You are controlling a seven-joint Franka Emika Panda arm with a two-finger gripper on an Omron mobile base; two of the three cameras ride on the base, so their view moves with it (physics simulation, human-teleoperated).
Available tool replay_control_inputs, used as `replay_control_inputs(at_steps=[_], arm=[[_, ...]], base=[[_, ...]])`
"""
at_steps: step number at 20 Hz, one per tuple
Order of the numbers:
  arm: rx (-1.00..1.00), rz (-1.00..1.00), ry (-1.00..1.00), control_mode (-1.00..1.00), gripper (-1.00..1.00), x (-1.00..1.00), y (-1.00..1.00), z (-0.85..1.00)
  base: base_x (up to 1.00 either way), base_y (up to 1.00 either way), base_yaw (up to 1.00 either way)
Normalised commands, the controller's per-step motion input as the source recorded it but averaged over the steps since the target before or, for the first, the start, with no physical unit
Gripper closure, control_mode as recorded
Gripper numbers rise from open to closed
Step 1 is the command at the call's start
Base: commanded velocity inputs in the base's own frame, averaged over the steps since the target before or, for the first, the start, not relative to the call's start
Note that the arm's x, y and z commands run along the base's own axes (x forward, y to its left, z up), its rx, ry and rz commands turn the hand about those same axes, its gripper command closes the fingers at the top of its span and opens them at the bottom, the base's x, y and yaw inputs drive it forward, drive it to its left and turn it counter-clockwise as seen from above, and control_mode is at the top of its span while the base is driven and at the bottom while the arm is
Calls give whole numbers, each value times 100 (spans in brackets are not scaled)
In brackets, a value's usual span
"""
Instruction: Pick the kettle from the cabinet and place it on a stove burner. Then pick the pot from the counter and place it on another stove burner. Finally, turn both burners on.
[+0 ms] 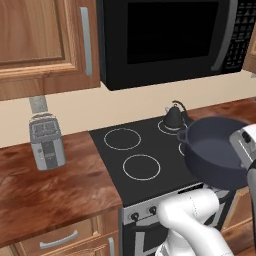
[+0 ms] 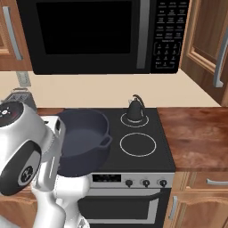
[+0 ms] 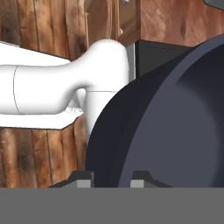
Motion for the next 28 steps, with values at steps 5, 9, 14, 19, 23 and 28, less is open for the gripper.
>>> replay_control_inputs(at_steps=[5,9,14,19,23,28], arm=[[1,0,0,-100,100,22,-14,0],[0,0,0,-100,100,23,-10,0],[0,0,0,-100,100,29,-1,0],[0,0,0,-100,100,21,-11,0],[0,0,0,-100,100,16,-22,0],[0,0,1,-100,100,21,-18,0]], base=[[0,0,0],[0,0,0],[0,0,0],[0,0,0],[0,0,0],[0,0,0]])
